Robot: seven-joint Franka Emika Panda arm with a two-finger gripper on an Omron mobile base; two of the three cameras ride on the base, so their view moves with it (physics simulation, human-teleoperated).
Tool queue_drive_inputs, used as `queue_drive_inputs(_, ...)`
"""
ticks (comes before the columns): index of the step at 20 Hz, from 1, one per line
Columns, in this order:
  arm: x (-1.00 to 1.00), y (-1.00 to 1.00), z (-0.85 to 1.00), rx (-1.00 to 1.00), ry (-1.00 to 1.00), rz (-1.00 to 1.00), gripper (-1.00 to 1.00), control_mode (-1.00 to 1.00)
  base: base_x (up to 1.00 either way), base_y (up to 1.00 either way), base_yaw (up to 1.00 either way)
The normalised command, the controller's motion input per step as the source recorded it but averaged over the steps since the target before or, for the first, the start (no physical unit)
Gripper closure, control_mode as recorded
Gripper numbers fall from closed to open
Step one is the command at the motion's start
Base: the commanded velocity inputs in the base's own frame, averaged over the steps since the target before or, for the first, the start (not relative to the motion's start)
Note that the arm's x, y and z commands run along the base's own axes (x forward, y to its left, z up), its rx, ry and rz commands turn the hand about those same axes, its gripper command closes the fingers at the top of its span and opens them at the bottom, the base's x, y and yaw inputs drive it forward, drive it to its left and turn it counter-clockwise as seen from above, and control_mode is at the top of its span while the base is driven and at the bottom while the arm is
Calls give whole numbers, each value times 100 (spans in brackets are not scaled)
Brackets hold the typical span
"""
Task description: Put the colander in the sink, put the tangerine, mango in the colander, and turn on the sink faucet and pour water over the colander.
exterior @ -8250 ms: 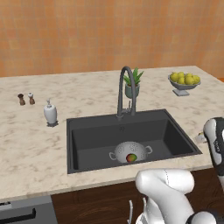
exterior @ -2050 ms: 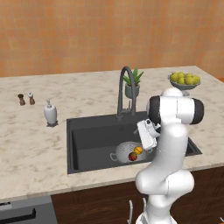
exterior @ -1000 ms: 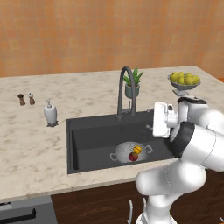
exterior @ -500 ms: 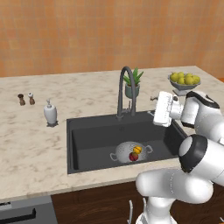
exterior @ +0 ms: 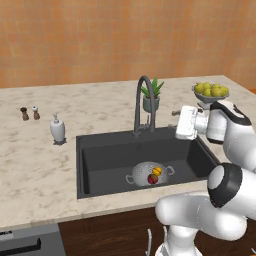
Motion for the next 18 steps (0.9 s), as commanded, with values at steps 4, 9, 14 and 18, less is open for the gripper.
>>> queue_drive_inputs(4,16,4,-15,0,11,-3,-100,-100,0,0,0)
queue_drive_inputs(9,35,3,-34,0,4,0,-100,-100,0,0,0)
queue_drive_inputs(14,40,-5,-24,4,0,0,-100,-100,0,0,0)
queue_drive_inputs(18,38,-18,-14,8,0,0,-100,-100,0,0,0)
